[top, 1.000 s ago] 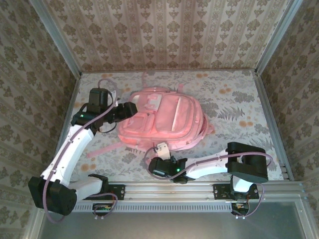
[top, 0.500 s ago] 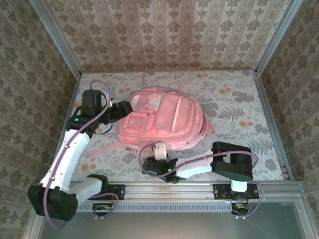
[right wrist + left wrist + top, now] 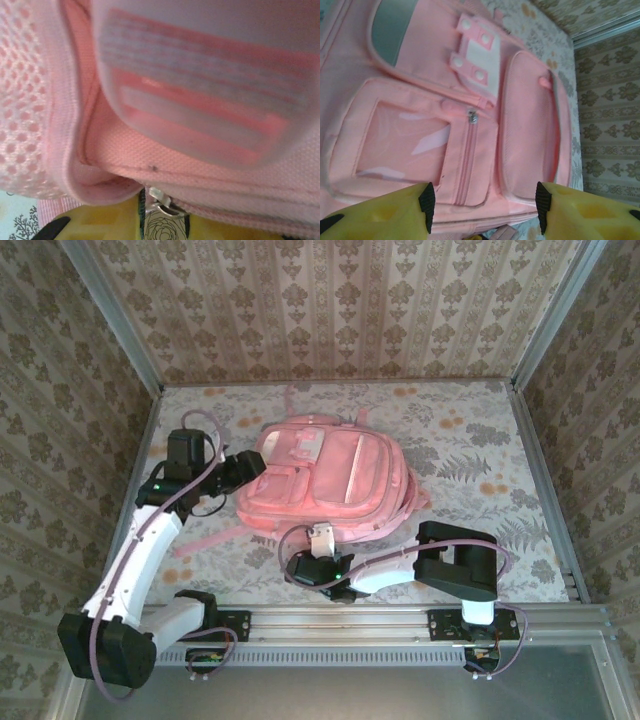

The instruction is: Pack the student bag

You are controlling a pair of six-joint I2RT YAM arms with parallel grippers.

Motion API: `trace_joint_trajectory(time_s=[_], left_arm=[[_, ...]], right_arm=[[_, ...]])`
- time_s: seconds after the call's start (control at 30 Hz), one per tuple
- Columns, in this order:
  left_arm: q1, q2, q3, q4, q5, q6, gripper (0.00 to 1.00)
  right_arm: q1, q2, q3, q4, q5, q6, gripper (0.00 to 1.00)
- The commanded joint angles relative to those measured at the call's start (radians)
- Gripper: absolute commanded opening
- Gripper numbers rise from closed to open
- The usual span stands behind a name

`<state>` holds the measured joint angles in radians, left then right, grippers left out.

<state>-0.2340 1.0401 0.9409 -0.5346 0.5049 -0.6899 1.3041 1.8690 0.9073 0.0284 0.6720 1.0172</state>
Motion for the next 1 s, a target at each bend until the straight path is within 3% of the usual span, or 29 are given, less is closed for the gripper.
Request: trace_joint_trajectory(time_s=[0.0, 0.17, 0.47, 0.67, 0.97], left_arm=[[0.006, -0.029, -0.052, -0.014, -0.031, -0.048, 0.60], [-0.010, -0.065, -0.101, -0.104, -0.078, -0.115, 0.62], [-0.092, -0.340, -0.313, -0.196, -0.153, -0.325, 0.66], [-0.134, -0.462, -0.504, -0.082, -0.182, -0.514, 0.68], [-0.202, -0.332, -0.580, 0.195, -0.242, -0.564, 0.69]], right_arm=[[0.007, 0.013, 0.009, 0.035, -0.020, -0.047, 0.21], [0.023, -0.035, -0.017, 0.042, -0.019, -0.094, 0.01], [0.023, -0.107, -0.049, 0.077, -0.077, -0.204, 0.00], [0.023, -0.137, -0.076, 0.121, -0.126, -0.244, 0.00], [0.021, -0.137, -0.117, 0.210, -0.181, -0.261, 0.00]])
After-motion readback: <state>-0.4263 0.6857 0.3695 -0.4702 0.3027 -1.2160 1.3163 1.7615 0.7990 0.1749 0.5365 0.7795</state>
